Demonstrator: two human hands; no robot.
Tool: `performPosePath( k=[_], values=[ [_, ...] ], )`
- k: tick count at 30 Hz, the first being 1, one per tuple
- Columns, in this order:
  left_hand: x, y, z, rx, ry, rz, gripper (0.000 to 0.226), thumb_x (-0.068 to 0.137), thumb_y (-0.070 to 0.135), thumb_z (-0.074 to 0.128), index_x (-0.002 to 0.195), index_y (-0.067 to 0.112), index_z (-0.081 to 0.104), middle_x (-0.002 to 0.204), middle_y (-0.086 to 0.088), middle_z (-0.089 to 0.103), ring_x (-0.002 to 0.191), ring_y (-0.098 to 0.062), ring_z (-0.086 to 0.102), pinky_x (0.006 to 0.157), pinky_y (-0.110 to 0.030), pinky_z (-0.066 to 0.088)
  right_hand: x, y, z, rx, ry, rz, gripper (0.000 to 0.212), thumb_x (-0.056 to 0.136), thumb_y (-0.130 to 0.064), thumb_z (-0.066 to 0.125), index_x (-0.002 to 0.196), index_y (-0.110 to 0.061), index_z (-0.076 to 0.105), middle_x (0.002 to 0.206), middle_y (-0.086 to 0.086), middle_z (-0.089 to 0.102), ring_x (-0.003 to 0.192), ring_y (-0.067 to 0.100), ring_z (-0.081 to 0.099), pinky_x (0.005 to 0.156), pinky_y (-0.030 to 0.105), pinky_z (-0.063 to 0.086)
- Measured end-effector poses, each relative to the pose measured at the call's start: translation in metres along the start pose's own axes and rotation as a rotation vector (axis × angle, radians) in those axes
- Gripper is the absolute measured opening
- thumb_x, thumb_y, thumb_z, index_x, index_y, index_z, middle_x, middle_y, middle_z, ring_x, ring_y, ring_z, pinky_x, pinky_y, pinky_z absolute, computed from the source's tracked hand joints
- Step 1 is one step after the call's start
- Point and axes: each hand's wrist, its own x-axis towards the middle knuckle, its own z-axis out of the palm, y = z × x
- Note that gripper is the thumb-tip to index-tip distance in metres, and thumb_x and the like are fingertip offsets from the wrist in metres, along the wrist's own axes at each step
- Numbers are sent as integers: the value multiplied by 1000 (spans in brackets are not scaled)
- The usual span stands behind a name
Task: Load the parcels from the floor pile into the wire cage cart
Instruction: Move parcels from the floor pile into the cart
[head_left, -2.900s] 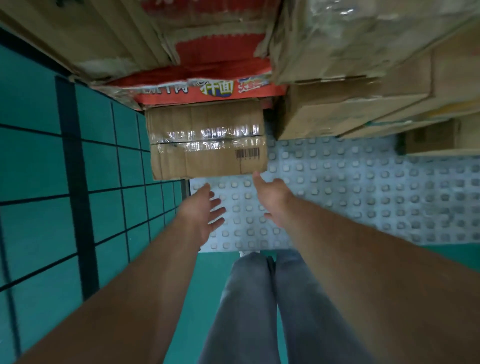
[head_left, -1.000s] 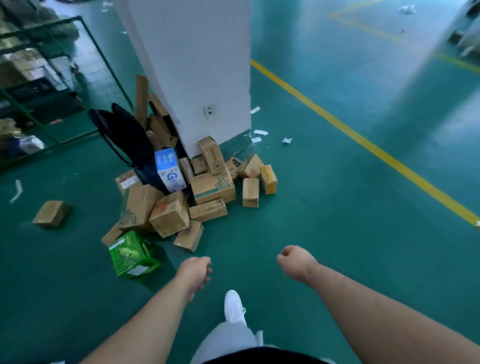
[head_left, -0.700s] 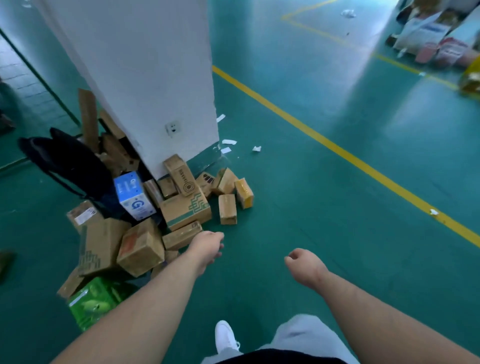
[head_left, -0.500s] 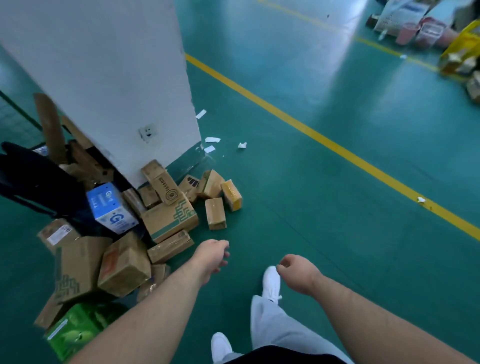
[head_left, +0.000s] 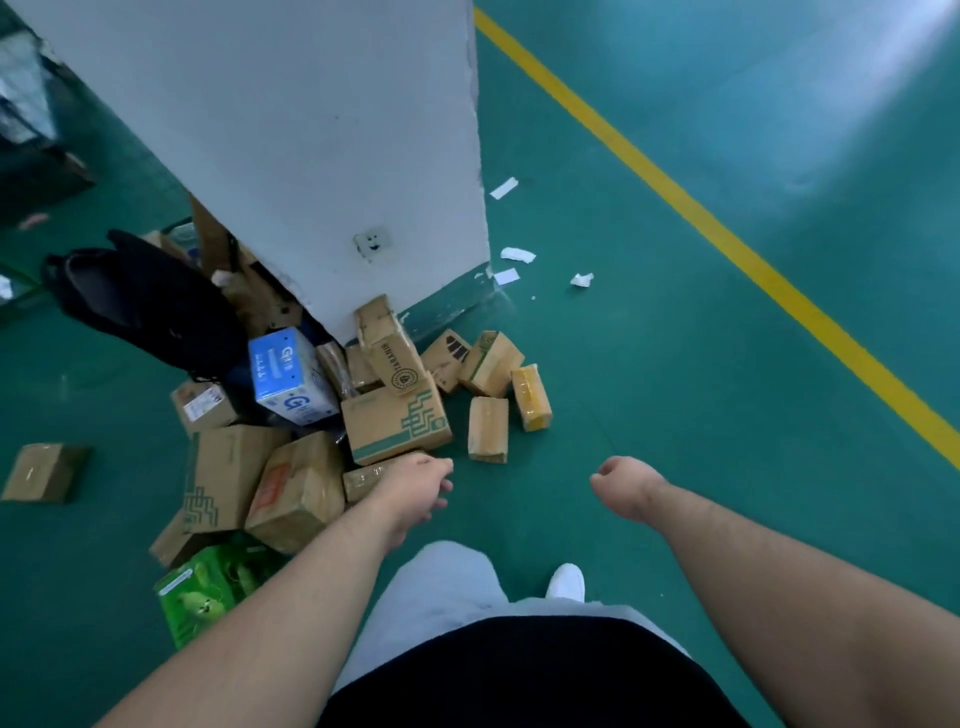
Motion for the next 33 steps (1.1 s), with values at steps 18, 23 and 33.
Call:
performPosePath(
  k=[18,23,33],
  values=[
    [281,51,48,-288,-170,-395,35,95,34,54,124,14,54,104,-7,72,77,-21,67,70,-32,52,217,-92,10,-589,-379,-88,33,103,-31,36,127,-19,56,124,3,63,99,28,58,81,35,47],
    [385,34,111,-465,-164,-558,34,101,38,52,126,15,56,100,-4,72,86,-22,70,72,-33,53,358,-99,11,-723,-421,-131,29,103,-27,43,118,-14,63,117,10,66,106,33,63,90,38,53],
    [591,-13,267,-1103,-204,-742,59,106,47,41,156,18,32,151,-18,47,129,-41,54,113,-52,41,664,-122,27,-795,-74,-355,62,98,-27,46,157,-28,31,154,15,36,132,44,49,99,44,46]
  ],
)
